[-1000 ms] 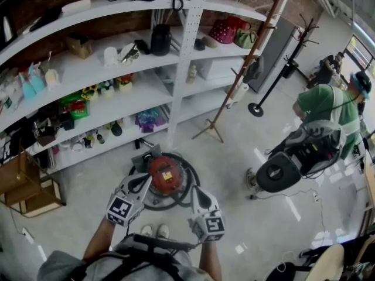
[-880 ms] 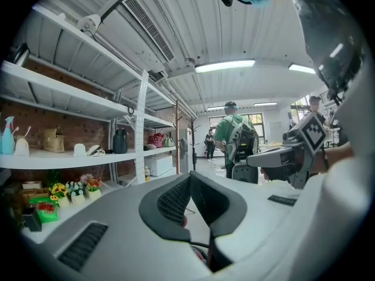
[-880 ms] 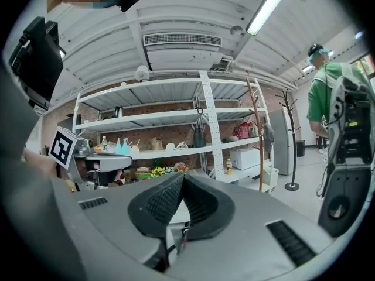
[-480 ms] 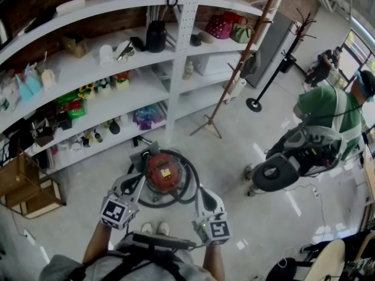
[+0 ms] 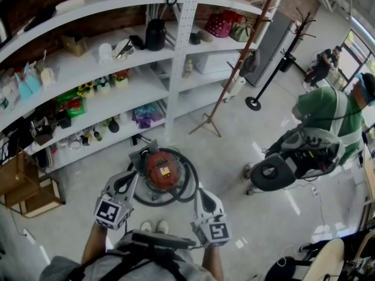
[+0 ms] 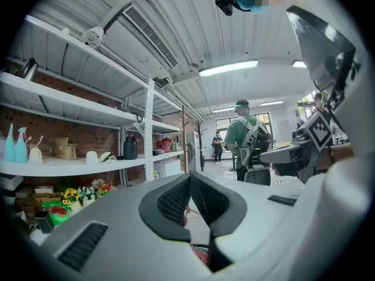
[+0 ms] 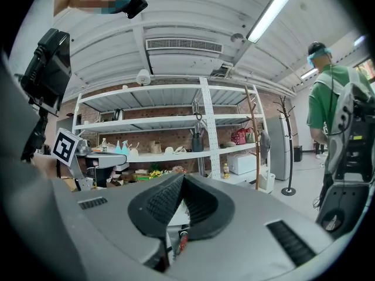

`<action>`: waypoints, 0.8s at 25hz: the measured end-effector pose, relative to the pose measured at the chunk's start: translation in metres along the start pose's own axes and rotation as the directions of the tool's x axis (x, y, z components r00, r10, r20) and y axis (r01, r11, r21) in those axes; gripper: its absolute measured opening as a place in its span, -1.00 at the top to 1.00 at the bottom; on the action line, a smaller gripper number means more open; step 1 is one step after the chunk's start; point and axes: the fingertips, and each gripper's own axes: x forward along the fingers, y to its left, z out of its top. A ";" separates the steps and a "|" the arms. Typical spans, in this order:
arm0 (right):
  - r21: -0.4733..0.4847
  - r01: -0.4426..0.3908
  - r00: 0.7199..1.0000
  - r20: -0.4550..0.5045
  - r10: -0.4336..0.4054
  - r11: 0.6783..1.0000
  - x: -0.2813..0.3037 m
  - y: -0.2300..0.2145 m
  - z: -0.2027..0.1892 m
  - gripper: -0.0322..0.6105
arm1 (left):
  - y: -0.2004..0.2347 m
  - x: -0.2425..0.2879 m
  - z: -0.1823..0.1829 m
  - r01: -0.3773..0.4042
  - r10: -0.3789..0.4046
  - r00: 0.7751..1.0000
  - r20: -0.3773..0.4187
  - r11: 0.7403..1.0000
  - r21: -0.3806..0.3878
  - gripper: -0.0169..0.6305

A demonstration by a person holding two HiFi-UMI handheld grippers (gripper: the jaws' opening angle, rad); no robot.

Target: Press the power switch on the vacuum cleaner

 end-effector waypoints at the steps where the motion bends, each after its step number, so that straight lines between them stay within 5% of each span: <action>1: -0.002 -0.001 1.000 0.002 0.001 1.000 -0.001 0.001 0.000 0.88 | -0.001 -0.001 0.000 -0.001 0.001 1.000 0.002 1.000 0.000 0.92; 20: -0.003 -0.021 1.000 0.014 0.021 1.000 -0.004 0.011 0.000 0.88 | -0.008 -0.008 0.000 0.008 -0.008 1.000 -0.002 1.000 0.005 0.92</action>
